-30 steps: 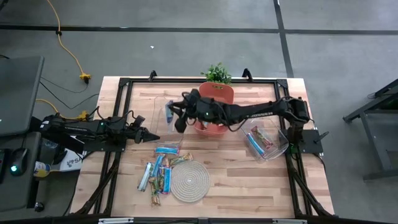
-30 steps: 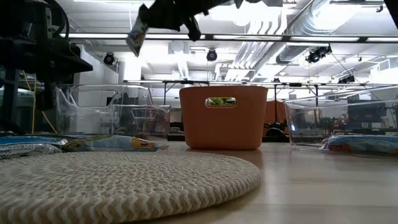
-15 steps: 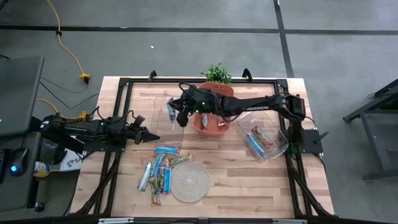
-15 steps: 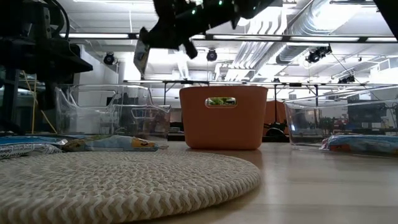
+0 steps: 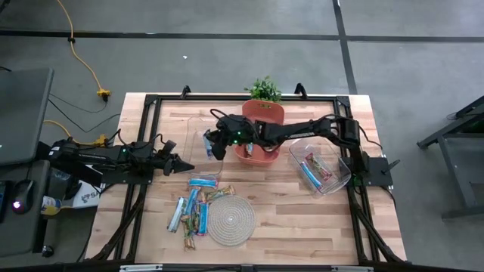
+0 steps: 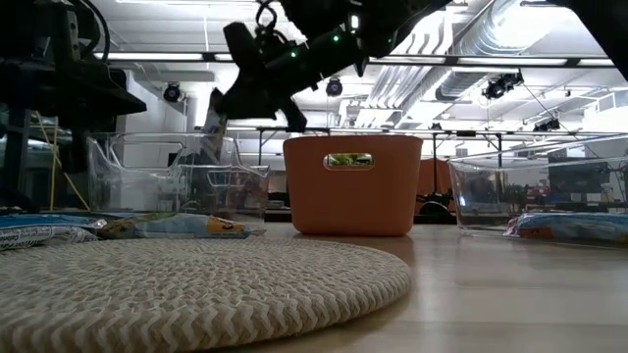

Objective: Pick and place Granola Bars by type
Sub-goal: Put the blue granola bar into the left transparent bin

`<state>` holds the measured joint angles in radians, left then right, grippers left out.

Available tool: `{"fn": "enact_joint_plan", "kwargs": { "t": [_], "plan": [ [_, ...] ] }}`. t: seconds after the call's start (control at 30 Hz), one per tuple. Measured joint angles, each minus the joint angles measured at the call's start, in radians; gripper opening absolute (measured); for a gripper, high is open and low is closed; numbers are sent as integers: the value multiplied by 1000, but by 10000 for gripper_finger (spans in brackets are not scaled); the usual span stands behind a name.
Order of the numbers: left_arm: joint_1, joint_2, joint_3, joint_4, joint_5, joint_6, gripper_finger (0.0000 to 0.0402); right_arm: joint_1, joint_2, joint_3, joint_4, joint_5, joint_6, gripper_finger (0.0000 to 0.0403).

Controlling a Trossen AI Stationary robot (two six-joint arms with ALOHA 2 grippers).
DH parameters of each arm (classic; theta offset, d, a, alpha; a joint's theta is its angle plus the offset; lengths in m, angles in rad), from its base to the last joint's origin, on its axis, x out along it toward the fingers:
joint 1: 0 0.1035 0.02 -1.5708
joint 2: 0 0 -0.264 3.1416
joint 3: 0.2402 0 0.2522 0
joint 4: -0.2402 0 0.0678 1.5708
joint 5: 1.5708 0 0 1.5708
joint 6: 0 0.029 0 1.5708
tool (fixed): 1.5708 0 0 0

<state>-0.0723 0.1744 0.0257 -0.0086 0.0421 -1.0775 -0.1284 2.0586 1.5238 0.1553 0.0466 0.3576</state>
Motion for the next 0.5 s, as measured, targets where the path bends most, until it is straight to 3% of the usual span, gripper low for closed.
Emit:
{"fn": "enact_joint_plan", "kwargs": {
  "t": [0.23,0.5],
  "plan": [
    [0,0,0,0,0,0,1,6,19,0,-74,-56,62,67],
    [0,0,0,3,2,24,1,13,23,1,-59,-46,91,67]
  ]
}}
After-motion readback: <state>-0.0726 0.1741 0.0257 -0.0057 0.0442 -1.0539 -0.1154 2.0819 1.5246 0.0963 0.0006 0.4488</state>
